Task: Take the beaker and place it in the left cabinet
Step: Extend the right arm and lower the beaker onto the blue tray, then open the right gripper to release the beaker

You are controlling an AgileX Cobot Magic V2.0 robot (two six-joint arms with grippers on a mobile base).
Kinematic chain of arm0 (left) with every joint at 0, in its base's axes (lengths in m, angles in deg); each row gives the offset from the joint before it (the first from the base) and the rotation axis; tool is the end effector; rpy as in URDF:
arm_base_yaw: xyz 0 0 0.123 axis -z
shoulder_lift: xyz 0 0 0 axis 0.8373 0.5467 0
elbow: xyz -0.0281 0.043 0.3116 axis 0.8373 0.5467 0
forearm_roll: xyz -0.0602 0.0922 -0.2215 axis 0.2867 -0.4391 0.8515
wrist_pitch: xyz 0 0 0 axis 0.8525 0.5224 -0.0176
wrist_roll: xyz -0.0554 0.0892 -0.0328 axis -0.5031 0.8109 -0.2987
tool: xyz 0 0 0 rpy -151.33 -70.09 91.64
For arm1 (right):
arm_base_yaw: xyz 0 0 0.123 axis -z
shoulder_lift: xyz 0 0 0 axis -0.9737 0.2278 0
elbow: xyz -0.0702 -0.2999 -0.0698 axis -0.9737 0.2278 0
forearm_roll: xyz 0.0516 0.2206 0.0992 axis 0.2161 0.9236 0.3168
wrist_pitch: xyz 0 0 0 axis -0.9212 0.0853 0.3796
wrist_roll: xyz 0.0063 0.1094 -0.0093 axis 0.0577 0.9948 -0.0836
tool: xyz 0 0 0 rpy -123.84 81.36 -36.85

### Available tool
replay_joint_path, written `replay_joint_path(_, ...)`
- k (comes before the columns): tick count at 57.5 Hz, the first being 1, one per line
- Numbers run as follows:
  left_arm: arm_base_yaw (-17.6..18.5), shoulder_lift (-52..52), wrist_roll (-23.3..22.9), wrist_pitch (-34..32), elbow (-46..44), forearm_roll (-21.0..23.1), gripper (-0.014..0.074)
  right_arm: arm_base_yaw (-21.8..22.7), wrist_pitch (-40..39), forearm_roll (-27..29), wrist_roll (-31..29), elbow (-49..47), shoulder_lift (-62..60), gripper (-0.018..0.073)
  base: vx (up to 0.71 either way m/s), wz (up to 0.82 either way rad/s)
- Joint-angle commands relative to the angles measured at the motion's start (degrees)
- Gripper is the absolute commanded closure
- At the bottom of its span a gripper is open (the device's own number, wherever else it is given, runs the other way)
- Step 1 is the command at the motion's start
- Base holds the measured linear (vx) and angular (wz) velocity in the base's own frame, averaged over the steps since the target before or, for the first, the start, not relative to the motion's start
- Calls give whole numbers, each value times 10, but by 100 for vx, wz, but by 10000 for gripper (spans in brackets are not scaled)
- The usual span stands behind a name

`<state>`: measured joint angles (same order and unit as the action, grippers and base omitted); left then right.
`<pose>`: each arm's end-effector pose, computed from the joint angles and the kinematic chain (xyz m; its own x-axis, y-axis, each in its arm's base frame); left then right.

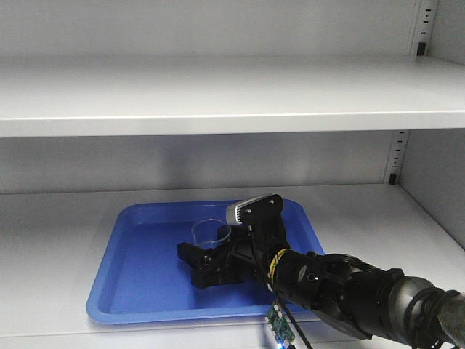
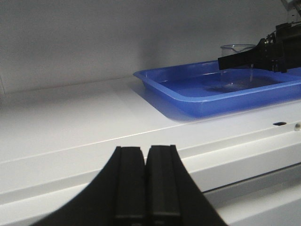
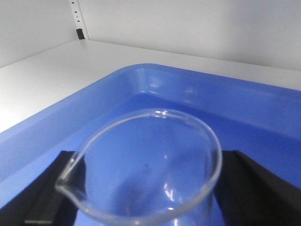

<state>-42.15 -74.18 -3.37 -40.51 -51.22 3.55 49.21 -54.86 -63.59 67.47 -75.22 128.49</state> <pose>0.0390 -0.0103 0.2033 0.0722 0.0497 -0.9962 0.2499 0.9660 0.0663 0.3863 0.2416 0.2649 -0.1950 -0.0687 -0.9784 -0.7103 0.6978 0.0925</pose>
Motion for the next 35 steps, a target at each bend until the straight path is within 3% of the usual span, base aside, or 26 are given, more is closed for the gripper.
replay_joint_path(1, 2, -11, -2, -48, 9, 5, 595, 1, -33, 15, -6, -21, -31, -49, 0, 0)
replay_joint_path(35, 2, -11, -2, -48, 9, 5, 595, 1, -28, 10, -5, -21, -98, -24, 0, 0)
